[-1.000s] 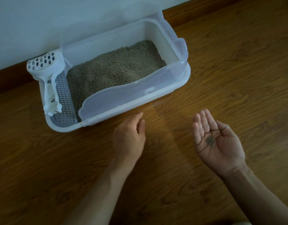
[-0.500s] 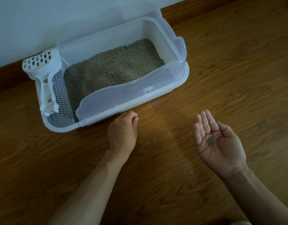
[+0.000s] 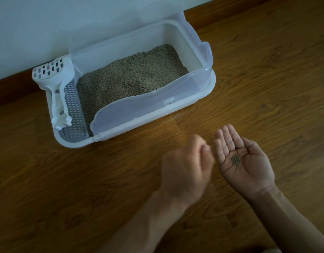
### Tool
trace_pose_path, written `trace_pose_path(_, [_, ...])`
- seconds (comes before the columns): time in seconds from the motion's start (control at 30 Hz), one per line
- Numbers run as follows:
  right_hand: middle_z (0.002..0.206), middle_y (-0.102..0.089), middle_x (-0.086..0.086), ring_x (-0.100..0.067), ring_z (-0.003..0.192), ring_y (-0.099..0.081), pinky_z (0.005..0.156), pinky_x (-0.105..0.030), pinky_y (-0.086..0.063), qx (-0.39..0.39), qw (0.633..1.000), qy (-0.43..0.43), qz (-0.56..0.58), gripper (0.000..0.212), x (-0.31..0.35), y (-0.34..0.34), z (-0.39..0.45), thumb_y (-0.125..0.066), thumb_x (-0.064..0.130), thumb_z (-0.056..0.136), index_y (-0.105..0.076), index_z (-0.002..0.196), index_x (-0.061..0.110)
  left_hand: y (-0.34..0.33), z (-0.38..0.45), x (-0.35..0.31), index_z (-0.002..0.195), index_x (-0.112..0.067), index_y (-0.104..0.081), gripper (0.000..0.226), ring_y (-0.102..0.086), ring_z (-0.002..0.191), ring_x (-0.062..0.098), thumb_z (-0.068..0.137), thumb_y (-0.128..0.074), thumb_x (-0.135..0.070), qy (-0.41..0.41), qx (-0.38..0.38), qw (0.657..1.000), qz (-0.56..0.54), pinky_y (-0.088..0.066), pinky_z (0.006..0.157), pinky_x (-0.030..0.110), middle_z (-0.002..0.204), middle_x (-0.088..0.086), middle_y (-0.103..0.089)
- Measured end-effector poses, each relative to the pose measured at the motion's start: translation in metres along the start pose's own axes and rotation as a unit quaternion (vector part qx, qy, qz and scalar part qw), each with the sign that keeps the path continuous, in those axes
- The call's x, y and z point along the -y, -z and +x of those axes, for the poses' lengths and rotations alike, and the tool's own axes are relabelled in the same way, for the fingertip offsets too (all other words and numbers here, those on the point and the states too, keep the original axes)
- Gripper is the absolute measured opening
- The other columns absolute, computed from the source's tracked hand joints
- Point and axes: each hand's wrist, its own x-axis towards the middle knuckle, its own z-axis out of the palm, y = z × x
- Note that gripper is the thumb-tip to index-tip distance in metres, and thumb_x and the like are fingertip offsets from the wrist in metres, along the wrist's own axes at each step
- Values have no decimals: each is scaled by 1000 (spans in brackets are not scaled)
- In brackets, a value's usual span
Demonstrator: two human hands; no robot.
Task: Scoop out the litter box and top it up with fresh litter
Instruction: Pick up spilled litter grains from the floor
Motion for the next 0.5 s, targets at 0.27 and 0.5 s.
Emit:
trace_pose_path(0.27, [140,-54,-15,-24,138,-43,116,-37,-27,45,997,-57,-35,53,-3,10,-4,-22,28,103,-53,137,1,-8,-5,-28,109,-7,-70,20,-68,77,8,100,-59,-21,-128,-2,990,-60,-53,65,20,89,1,-74])
trace_pose_path(0.5, [111,-73,-10,-22,109,-68,83,-39,-59,23,1000,9,9,41,9,3,-2,-39,19,95,-74,109,3,11,-5,65,104,-15,-69,15,-47,52,-6,94,-61,-23,133,-38,989,45,-33,44,6,73,-14,-61])
